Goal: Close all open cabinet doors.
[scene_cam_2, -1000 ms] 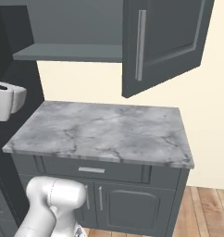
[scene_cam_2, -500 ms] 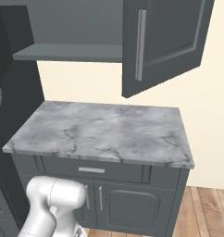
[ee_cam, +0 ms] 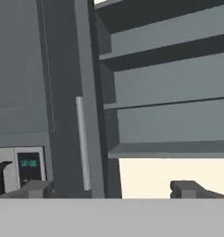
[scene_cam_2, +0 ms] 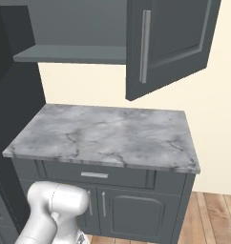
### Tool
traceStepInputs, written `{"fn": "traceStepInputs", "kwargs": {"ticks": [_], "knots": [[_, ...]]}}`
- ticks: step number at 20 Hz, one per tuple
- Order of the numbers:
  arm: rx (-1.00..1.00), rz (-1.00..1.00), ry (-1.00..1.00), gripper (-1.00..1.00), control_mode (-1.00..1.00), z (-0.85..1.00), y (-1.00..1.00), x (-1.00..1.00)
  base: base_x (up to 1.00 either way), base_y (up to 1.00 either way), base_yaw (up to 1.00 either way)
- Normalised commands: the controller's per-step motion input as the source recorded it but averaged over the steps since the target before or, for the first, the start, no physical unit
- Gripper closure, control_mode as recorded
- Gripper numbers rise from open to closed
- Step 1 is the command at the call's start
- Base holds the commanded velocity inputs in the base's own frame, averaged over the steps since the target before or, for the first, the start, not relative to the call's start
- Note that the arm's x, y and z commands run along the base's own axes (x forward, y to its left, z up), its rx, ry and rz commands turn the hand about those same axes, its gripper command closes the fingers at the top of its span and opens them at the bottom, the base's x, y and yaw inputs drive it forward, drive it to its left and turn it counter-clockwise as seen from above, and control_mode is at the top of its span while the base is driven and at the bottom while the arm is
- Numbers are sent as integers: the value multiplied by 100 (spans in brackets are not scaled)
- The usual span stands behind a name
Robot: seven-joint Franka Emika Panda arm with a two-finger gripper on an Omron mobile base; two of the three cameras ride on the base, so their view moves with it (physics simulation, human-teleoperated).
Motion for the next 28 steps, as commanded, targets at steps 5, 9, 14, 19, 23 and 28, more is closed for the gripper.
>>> {"fn": "traceStepInputs", "kwargs": {"ticks": [5,9,14,19,23,28], "knots": [[-17,-15,-9,-100,-100,0,20,5,0,0,0],[-6,-1,-14,-100,-100,0,15,-15,0,0,0],[0,17,-17,-100,-100,0,-8,-14,0,0,0],[0,25,-6,-100,-100,0,-14,4,0,0,0],[0,8,0,-100,-100,0,-2,23,0,0,0],[0,0,0,-100,-100,0,16,14,0,0,0]]}}
